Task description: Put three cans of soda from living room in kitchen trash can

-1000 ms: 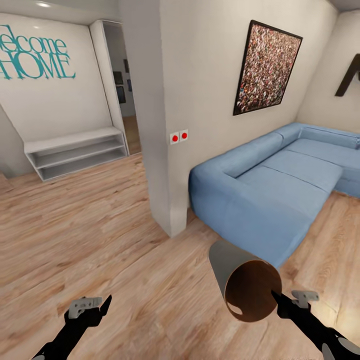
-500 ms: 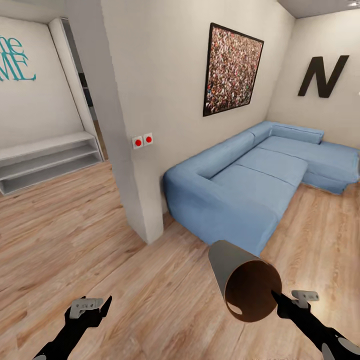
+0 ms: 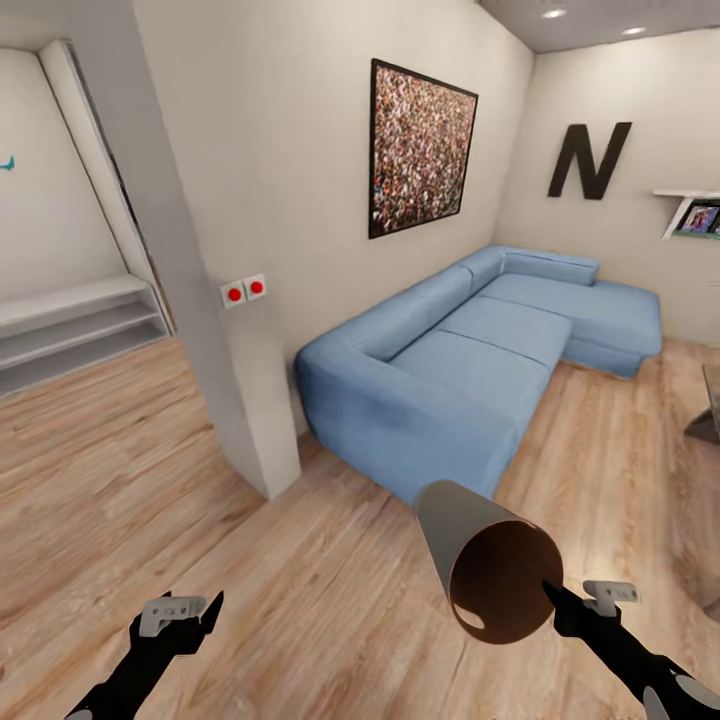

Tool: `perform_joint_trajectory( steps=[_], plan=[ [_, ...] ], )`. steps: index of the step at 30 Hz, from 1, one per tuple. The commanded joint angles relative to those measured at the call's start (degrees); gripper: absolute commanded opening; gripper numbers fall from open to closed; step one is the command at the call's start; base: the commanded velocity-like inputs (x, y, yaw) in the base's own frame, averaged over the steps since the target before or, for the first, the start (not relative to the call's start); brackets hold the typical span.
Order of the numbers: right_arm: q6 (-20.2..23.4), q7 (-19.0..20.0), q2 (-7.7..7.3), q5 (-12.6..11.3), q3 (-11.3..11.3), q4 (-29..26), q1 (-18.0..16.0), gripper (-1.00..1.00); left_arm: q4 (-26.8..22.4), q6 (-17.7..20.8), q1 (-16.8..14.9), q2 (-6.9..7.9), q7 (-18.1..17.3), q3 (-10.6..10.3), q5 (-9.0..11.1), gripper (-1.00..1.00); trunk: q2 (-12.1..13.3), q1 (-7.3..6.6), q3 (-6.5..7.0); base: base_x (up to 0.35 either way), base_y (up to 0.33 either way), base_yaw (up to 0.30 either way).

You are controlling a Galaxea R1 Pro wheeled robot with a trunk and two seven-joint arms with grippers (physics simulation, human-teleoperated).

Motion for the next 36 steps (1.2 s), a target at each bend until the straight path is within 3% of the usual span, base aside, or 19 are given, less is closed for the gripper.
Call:
perform_joint_trajectory(
  steps=[1, 24, 30, 36],
  plan=[
    [0.0, 0.2, 0.0, -0.6, 0.0, -0.1, 0.0, -1.0, 0.0, -0.1, 0.0, -0.01, 0.0, 0.0, 0.0, 1.0, 0.0, 0.0, 0.08, 0.0, -0.191, -0.184],
    [0.0, 0.2, 0.0, -0.5, 0.0, 0.0, 0.0, -1.0, 0.1, -1.9, 0.0, -0.04, 0.0, 0.0, -0.3, 1.0, 0.0, 0.0, 1.8, 0.0, -0.274, -0.166],
    [0.0, 0.2, 0.0, -0.5, 0.0, 0.0, 0.0, -1.0, 0.1, -1.8, 0.0, 0.02, -0.1, 0.0, -0.2, 1.0, 0.0, 0.0, 2.26, 0.0, -0.045, -0.159],
    [0.0, 0.2, 0.0, -0.5, 0.0, 0.1, 0.0, -1.0, 0.1, -1.8, 0.0, 0.1, -0.4, 0.0, -0.1, 1.0, 0.0, 0.0, 2.71, 0.0, 0.213, -0.159]
  ],
)
